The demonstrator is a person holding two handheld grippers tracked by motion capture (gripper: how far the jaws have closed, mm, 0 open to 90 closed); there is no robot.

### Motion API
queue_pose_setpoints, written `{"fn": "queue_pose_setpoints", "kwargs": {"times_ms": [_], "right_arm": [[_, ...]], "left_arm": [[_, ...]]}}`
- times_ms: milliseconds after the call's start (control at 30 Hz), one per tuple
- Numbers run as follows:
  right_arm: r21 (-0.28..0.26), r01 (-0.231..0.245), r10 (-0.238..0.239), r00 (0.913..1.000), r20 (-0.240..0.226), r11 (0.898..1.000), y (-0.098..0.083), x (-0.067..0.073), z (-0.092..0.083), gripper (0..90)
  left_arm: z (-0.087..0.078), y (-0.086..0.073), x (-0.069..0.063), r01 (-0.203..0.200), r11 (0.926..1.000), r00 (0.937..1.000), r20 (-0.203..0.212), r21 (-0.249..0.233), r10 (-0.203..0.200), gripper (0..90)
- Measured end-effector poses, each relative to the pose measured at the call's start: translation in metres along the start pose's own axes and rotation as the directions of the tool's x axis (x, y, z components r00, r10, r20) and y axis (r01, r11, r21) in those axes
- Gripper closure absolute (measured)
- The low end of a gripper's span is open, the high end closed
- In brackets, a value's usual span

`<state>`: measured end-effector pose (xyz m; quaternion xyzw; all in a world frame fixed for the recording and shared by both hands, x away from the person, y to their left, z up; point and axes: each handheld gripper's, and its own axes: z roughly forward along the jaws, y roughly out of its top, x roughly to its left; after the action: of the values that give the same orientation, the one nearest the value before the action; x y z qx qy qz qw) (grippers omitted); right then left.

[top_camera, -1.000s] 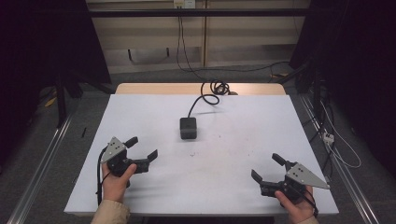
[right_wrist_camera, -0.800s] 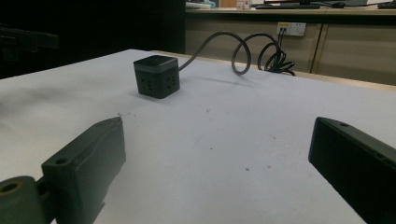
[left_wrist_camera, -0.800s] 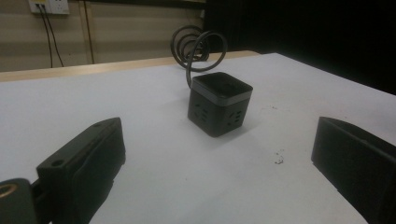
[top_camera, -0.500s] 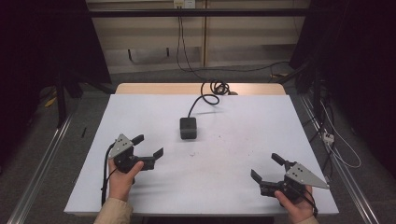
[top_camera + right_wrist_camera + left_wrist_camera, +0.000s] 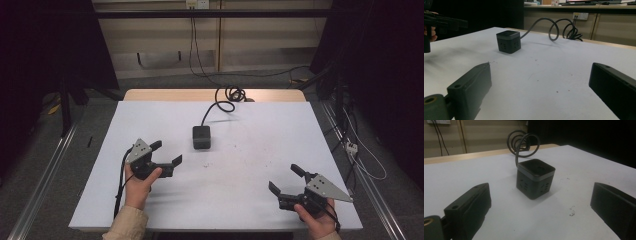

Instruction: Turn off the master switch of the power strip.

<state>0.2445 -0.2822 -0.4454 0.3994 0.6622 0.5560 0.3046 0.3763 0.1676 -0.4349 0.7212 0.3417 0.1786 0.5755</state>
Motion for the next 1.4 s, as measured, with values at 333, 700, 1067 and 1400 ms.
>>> {"fn": "queue_pose_setpoints", "kwargs": {"times_ms": [333,700,1067,1400], "right_arm": [[-0.002,-0.005,0.005,1.0,-0.002,1.0,0.0,-0.001,0.0,3.8],[0.001,-0.004,0.004,1.0,-0.006,1.0,0.0,-0.001,0.0,3.8],[0.0,-0.005,0.005,1.0,-0.005,1.0,-0.001,-0.001,0.0,3.8],[-0.001,-0.012,0.012,0.9999,-0.007,1.0,-0.001,-0.003,-0.001,3.8]], "left_arm": [[0.013,0.004,-0.003,-0.004,0.9999,0.9999,0.014,0.015,0.003,3.3],[0.026,0.009,-0.005,-0.003,0.9998,0.9997,0.025,0.018,0.003,4.0],[0.035,0.013,-0.005,-0.008,0.9997,0.9998,0.02,0.025,0.008,4.7],[0.043,0.015,-0.004,-0.003,0.9995,0.9998,0.021,0.032,0.002,5.1]]}}
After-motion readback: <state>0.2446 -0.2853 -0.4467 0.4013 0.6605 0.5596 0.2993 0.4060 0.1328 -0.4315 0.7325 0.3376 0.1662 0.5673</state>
